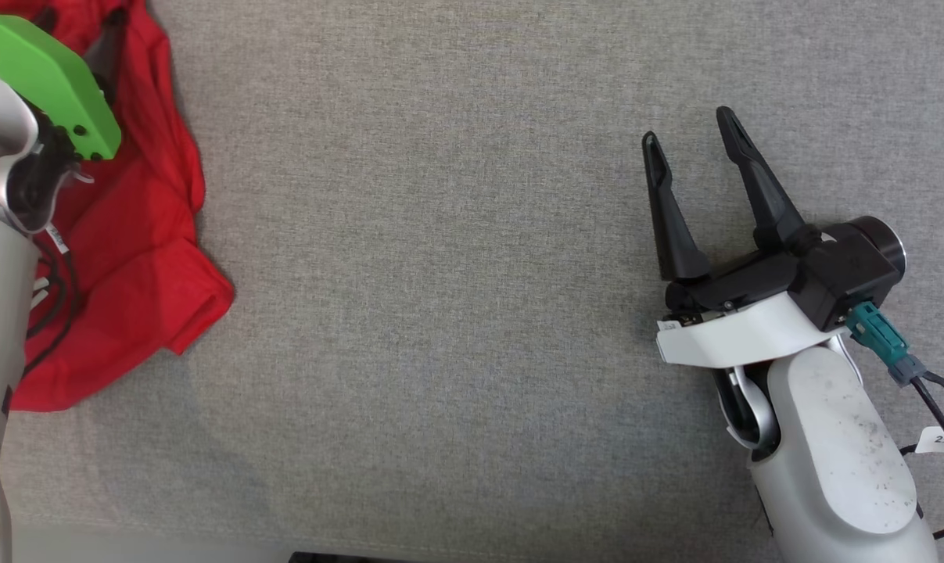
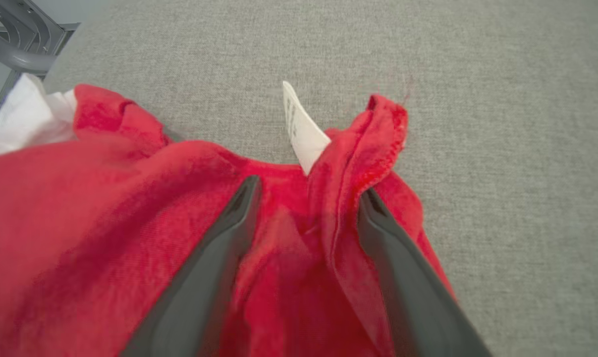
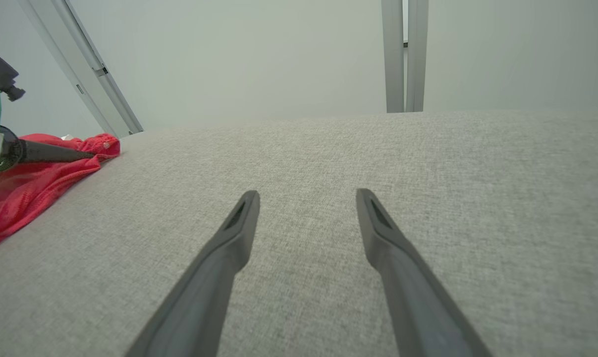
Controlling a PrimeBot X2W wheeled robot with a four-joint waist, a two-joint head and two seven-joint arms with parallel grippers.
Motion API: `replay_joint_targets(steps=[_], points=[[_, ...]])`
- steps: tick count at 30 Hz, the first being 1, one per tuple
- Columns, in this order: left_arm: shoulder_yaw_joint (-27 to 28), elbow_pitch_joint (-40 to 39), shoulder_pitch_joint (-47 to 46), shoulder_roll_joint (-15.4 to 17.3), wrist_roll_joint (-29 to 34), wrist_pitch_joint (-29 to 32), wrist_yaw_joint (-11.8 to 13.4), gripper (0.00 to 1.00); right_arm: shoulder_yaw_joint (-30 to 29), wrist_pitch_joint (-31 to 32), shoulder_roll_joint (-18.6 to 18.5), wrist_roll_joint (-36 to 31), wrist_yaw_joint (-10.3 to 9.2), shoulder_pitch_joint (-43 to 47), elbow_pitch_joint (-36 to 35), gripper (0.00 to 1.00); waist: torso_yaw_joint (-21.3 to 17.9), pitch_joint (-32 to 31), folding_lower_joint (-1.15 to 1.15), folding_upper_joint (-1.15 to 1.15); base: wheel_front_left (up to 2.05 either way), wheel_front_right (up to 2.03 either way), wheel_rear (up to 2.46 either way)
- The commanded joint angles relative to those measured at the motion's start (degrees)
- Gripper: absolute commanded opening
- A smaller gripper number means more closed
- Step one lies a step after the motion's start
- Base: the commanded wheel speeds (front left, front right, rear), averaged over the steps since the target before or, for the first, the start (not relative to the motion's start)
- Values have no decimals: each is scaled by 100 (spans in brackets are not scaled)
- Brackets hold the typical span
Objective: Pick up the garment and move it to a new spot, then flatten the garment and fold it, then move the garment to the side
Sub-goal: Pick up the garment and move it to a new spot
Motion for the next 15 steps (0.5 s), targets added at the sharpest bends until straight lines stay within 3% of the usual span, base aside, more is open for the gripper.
replay_joint_targets(steps=[1, 7, 15], points=[[-80, 24, -74, 7, -67, 23, 2, 0, -39, 16, -66, 13, -11, 56, 173, 100, 13, -30, 0, 0, 0, 0, 0], [-300, 50, -88, 99, -343, -380, 2, 0, 56, 15, -56, 74, -10, 93, 205, 100, 40, -252, 0, 0, 0, 0, 0], [-384, -322, 107, 203, -697, -1530, 2, 0, 34, 12, -47, 196, -10, 160, 252, 100, 41, -886, 0, 0, 0, 0, 0]])
